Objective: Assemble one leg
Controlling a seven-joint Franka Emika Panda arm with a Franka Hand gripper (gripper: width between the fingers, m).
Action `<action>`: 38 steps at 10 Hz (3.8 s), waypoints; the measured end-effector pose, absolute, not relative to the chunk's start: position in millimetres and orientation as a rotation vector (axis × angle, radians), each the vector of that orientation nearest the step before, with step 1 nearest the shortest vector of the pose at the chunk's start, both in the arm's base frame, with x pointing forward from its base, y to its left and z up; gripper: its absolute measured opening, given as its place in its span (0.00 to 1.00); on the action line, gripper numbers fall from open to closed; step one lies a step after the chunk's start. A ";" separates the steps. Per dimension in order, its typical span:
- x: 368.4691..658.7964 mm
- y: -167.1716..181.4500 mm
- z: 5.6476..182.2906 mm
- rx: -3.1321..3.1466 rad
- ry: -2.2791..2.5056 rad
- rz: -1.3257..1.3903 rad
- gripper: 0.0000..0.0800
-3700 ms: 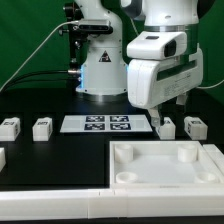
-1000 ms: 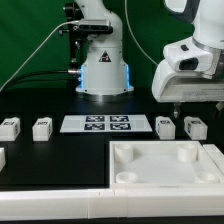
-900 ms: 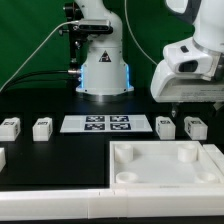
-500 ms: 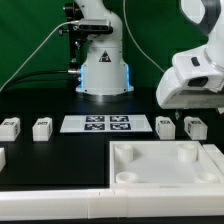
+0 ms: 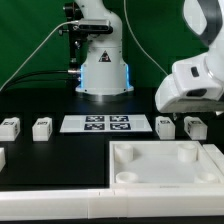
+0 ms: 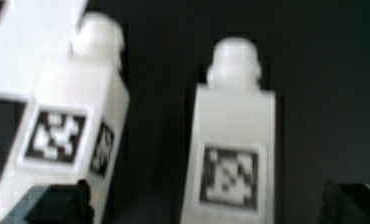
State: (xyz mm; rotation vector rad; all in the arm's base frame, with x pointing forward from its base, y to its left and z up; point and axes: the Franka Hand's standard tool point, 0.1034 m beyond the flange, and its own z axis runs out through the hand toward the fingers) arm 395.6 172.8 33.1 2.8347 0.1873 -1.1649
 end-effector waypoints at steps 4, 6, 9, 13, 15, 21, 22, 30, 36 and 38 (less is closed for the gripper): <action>403.9 180.3 26.1 2.786 0.196 -1.260 0.81; 401.3 180.1 23.0 2.780 0.197 -1.271 0.81; 394.0 179.0 16.7 2.736 0.200 -1.342 0.81; 392.4 179.1 12.1 2.711 0.204 -1.385 0.81; 391.5 176.9 9.0 2.712 0.200 -1.387 0.81; 392.5 175.5 5.9 2.723 0.197 -1.374 0.37; 392.6 175.6 6.0 2.723 0.197 -1.374 0.37; 399.1 163.0 49.5 2.723 0.217 -1.282 0.37; 420.0 165.6 48.8 2.932 0.241 -0.869 0.37; 423.3 151.1 59.2 3.011 0.233 -0.633 0.37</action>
Offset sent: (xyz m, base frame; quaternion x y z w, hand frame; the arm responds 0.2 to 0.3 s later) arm -0.0002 0.0046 0.0023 -0.0073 -0.0012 0.0057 1.0000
